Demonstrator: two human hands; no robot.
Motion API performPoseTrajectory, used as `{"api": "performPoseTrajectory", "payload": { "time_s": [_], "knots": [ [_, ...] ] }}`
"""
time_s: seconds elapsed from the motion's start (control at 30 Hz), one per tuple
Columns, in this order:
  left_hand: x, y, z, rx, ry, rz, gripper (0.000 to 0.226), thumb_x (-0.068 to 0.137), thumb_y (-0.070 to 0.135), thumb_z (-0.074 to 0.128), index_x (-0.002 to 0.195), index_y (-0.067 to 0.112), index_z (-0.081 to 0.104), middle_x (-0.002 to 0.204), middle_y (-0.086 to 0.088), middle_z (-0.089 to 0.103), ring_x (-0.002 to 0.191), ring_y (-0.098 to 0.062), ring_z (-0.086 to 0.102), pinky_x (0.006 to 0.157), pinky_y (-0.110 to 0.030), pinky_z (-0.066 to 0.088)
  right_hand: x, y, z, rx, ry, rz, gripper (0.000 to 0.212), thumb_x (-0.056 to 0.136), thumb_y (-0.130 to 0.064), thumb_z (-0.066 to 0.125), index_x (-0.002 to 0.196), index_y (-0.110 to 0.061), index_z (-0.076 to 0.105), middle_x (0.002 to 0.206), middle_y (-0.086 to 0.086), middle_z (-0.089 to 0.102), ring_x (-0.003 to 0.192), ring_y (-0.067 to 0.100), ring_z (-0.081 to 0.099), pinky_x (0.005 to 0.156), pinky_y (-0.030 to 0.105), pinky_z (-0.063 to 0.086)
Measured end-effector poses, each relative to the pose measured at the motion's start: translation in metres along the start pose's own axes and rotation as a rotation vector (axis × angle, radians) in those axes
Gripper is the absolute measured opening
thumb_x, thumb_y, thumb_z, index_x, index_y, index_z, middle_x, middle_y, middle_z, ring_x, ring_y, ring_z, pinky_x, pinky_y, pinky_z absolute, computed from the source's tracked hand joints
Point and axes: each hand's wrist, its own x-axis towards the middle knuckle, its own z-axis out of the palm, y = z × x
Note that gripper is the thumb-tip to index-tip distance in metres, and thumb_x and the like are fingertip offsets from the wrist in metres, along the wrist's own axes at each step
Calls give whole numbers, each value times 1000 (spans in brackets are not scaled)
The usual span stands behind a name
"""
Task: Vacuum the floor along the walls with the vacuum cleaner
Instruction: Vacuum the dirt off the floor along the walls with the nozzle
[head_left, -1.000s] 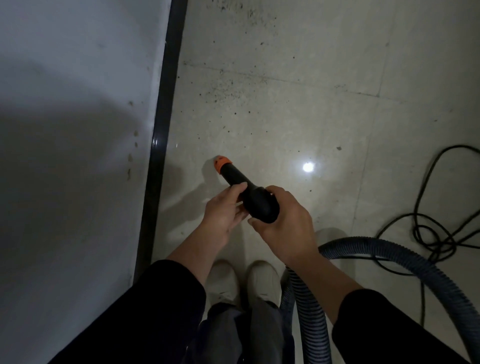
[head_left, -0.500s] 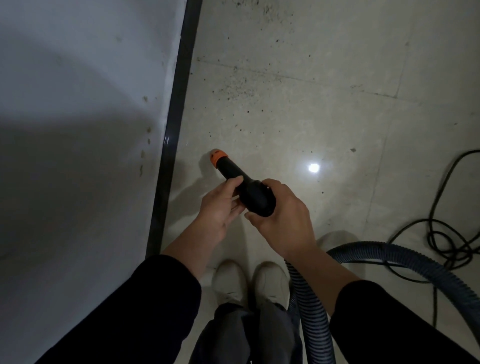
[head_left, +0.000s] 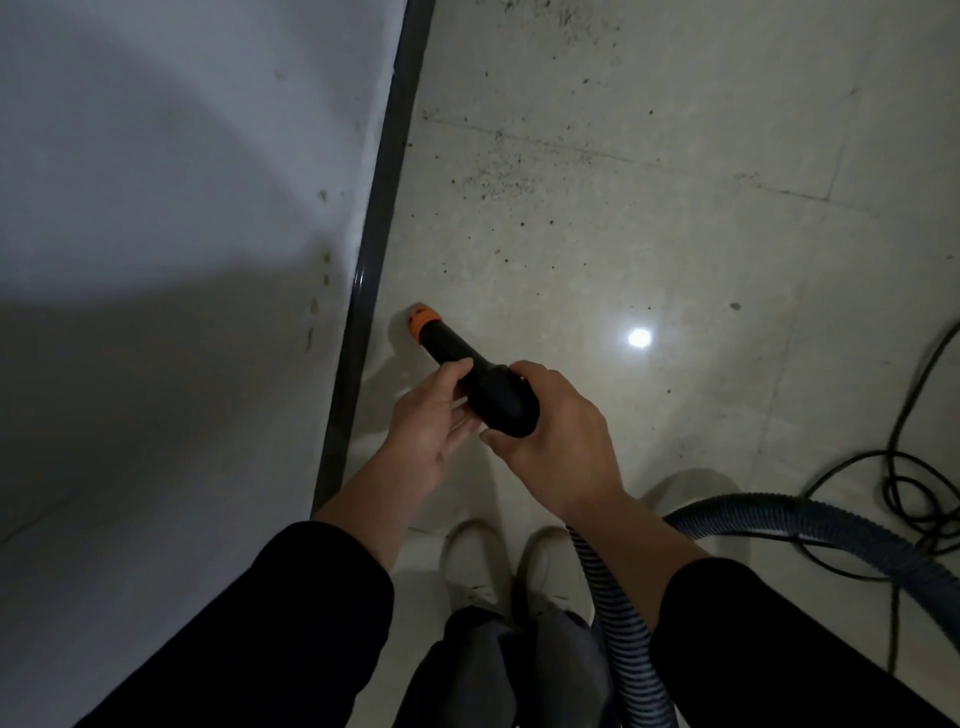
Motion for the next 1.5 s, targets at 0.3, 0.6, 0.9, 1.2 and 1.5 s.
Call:
{"api": "performPoseTrajectory", "payload": {
  "time_s": [0.3,0.6,0.9,1.2,1.5],
  "knots": [
    [-1,-4,-19,-34,35,-15,36,94,30,63,124,11,61,105,-6,72,97,-15,69,75,-25,56,0,-10,8,5,-67,-12,47,78,-21,76,121,-15,57,108,4,62,92,21,61,79,38,54],
    [-10,-17,-12,-50,37,-53,37,94,30,62,125,10,60,112,-8,70,100,-18,68,75,-26,56,-15,-3,5,-35,-55,4,50,77,-19,76,123,-17,56,108,3,62,91,22,61,76,40,54],
    [-23,-35,-6,-43,28,-101,33,95,27,61,123,9,59,110,-9,69,97,-17,68,75,-25,56,-38,6,-2,-77,-47,37,51,76,-19,76,123,-19,56,105,0,62,88,20,61,73,37,54],
    [-24,-34,-29,-72,85,-108,26,96,28,59,115,9,59,106,-8,68,93,-18,67,65,-25,55,-35,-2,18,-74,-124,6,49,77,-22,74,121,-22,55,107,-1,61,90,21,59,75,39,53],
    [-13,-20,-43,-66,67,-51,23,97,30,58,113,13,60,101,-4,70,88,-13,68,60,-21,55,-21,-7,37,-67,-111,-54,49,78,-22,74,123,-23,55,107,-2,61,90,20,59,75,36,52]
  ]
}}
